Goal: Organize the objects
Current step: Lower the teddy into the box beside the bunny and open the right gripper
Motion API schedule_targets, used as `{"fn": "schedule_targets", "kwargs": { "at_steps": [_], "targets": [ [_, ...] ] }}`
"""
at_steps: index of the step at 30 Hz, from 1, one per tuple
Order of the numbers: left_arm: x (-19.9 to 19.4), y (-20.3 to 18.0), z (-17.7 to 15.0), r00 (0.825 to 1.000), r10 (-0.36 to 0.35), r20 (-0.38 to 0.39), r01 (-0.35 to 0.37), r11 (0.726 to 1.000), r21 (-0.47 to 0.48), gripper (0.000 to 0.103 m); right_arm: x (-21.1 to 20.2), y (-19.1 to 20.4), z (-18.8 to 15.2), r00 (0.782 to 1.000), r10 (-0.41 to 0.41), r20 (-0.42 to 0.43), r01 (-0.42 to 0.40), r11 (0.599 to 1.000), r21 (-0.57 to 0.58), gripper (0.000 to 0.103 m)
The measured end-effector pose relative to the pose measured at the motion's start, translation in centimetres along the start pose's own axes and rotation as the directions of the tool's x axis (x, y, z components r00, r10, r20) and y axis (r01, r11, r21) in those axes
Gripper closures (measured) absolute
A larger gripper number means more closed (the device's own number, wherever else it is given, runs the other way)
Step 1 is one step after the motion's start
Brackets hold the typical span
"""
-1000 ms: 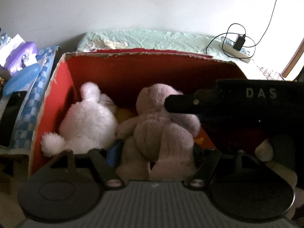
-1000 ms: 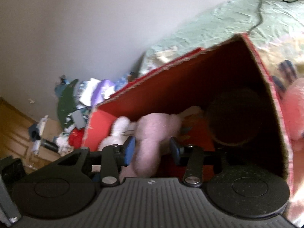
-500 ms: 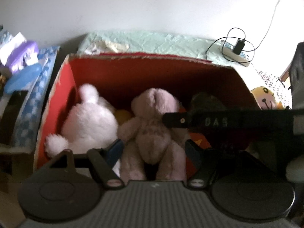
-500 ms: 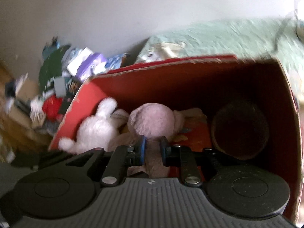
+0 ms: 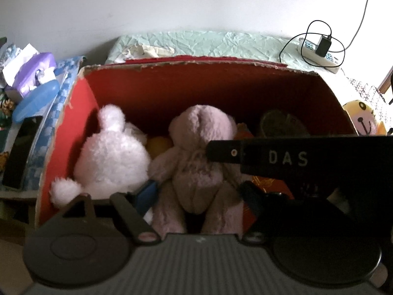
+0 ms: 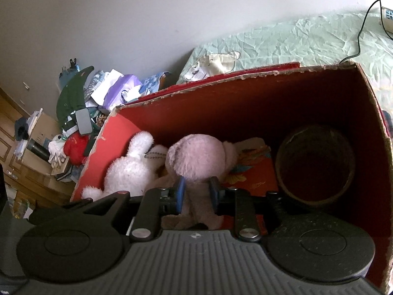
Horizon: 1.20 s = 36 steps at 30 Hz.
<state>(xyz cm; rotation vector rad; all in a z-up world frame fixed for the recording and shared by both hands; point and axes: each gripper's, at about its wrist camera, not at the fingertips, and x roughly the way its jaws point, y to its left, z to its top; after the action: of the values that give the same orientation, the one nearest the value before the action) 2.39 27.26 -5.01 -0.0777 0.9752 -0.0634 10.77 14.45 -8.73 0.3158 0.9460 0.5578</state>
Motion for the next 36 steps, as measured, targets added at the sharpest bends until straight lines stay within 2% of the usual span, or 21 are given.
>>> {"fn": "schedule_targets", "kwargs": {
  "at_steps": [28,31,33,36],
  "targets": [
    [0.3,-0.4,0.2,0.999,0.022,-0.031,-0.021,1.0,0.012,0.019,-0.2,0.4,-0.1,0.999,-0.042,0.027,0.042,0.999,-0.013,0.076],
    [0.2,-0.4,0.2,0.999,0.023,-0.027,-0.022,1.0,0.014,0.018,-0.6,0.7,-0.1,0.997,-0.07,0.033,0.071,0.997,-0.015,0.071],
    [0.1,-0.4,0.3,0.999,0.022,-0.026,-0.021,1.0,0.013,0.015,-1.0,0.8,-0.4,0.998,-0.058,0.027,0.059,0.998,-0.022,0.071],
    [-0.4,-0.7,0.3,1.0,0.025,-0.014,-0.025,1.0,0.018,0.012,-1.7,0.2,-0.7,1.0,-0.007,0.029,0.006,1.0,0.027,0.071]
  ]
}}
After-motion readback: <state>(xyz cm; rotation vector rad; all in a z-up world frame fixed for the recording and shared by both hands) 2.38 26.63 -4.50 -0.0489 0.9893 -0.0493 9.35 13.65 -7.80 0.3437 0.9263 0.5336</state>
